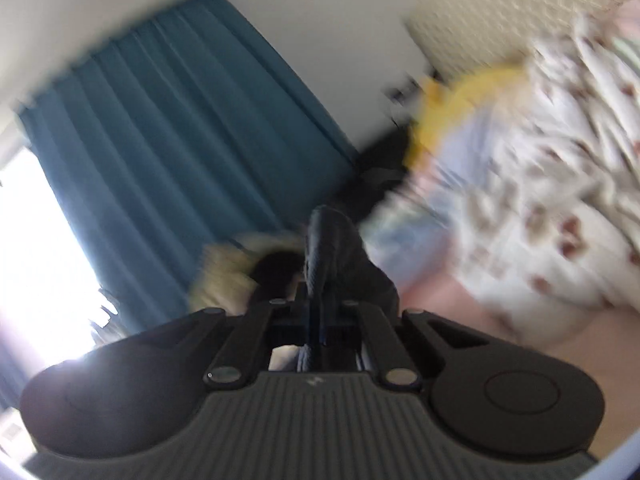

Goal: Fold clothes

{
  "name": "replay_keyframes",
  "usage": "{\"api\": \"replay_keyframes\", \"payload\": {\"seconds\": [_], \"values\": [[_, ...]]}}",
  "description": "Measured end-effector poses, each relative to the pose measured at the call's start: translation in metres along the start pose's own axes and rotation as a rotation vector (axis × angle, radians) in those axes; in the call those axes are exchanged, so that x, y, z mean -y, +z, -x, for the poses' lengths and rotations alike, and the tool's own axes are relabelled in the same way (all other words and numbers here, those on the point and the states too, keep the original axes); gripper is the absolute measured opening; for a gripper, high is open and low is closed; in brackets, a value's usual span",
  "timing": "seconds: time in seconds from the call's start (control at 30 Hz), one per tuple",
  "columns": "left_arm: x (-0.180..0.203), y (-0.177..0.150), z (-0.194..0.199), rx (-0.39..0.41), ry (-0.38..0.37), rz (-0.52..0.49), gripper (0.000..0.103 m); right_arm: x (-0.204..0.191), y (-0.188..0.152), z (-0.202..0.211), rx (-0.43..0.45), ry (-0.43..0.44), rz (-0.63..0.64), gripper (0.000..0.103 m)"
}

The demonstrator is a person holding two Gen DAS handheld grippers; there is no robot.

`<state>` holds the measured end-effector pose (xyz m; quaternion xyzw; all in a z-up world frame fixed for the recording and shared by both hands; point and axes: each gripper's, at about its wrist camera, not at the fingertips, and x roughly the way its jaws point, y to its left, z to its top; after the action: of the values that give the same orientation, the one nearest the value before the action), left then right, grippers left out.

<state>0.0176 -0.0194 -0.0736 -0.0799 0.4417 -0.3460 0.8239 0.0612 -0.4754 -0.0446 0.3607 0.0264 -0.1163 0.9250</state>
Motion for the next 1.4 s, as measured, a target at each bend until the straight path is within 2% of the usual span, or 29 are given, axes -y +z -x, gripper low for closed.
{"api": "replay_keyframes", "payload": {"seconds": [0.1, 0.2, 0.27, 0.3, 0.37, 0.43, 0.47, 0.53, 0.67, 0.73, 0.8, 0.87, 0.93, 1.07, 1.13, 1.23, 1.3, 1.33, 1.4], "values": [[0.000, 0.000, -0.001, -0.003, -0.001, 0.003, 0.008, 0.021, 0.004, 0.019, 0.004, -0.211, -0.106, 0.005], [0.001, 0.000, -0.003, -0.009, 0.004, -0.001, 0.008, 0.076, -0.005, 0.045, -0.064, -0.493, -0.335, 0.005], [0.001, 0.001, -0.004, -0.013, 0.012, 0.003, 0.009, 0.114, -0.019, 0.053, -0.131, -0.598, -0.505, 0.005], [0.000, 0.002, -0.004, -0.013, 0.015, 0.008, 0.011, 0.123, -0.023, 0.054, -0.147, -0.618, -0.543, 0.005], [0.000, 0.004, -0.003, -0.006, 0.026, 0.017, 0.020, 0.132, -0.029, 0.054, -0.164, -0.635, -0.576, 0.005], [0.000, 0.005, 0.006, 0.033, 0.061, 0.026, 0.043, 0.120, -0.025, 0.050, -0.156, -0.613, -0.497, 0.005], [0.001, 0.004, 0.015, 0.066, 0.070, 0.034, 0.048, 0.110, -0.022, 0.048, -0.147, -0.588, -0.441, 0.005], [0.001, 0.003, 0.042, 0.155, 0.072, 0.049, 0.064, 0.091, -0.017, 0.043, -0.136, -0.543, -0.326, 0.005], [-0.010, 0.005, 0.129, 0.377, 0.112, 0.100, 0.076, 0.074, -0.014, 0.037, -0.145, -0.501, -0.181, 0.005], [-0.018, 0.003, 0.180, 0.462, 0.203, 0.093, 0.078, 0.073, -0.014, 0.037, -0.143, -0.480, -0.158, 0.005], [-0.033, -0.005, 0.232, 0.525, 0.365, 0.093, 0.080, 0.074, -0.008, 0.039, -0.143, -0.467, -0.162, 0.005], [-0.061, -0.017, 0.277, 0.543, 0.485, 0.130, 0.080, 0.079, -0.007, 0.034, -0.145, -0.456, -0.181, 0.005], [-0.098, -0.033, 0.307, 0.506, 0.573, 0.193, 0.079, 0.080, -0.004, 0.034, -0.143, -0.444, -0.206, 0.005], [-0.166, -0.071, 0.325, 0.339, 0.671, 0.397, 0.076, 0.075, -0.005, 0.035, -0.135, -0.424, -0.258, 0.006], [-0.181, -0.091, 0.330, 0.340, 0.661, 0.489, 0.076, 0.072, -0.004, 0.036, -0.128, -0.420, -0.274, 0.006], [-0.210, -0.120, 0.334, 0.386, 0.551, 0.726, 0.076, 0.071, -0.003, 0.044, -0.118, -0.409, -0.304, 0.006], [-0.224, -0.139, 0.332, 0.390, 0.536, 0.899, 0.075, 0.068, -0.002, 0.049, -0.109, -0.404, -0.310, 0.006], [-0.230, -0.145, 0.329, 0.390, 0.515, 0.970, 0.066, 0.066, -0.002, 0.050, -0.108, -0.398, -0.296, 0.005], [-0.233, -0.154, 0.323, 0.445, 0.384, 1.036, 0.064, 0.059, -0.002, 0.052, -0.111, -0.405, -0.242, 0.005]]}}
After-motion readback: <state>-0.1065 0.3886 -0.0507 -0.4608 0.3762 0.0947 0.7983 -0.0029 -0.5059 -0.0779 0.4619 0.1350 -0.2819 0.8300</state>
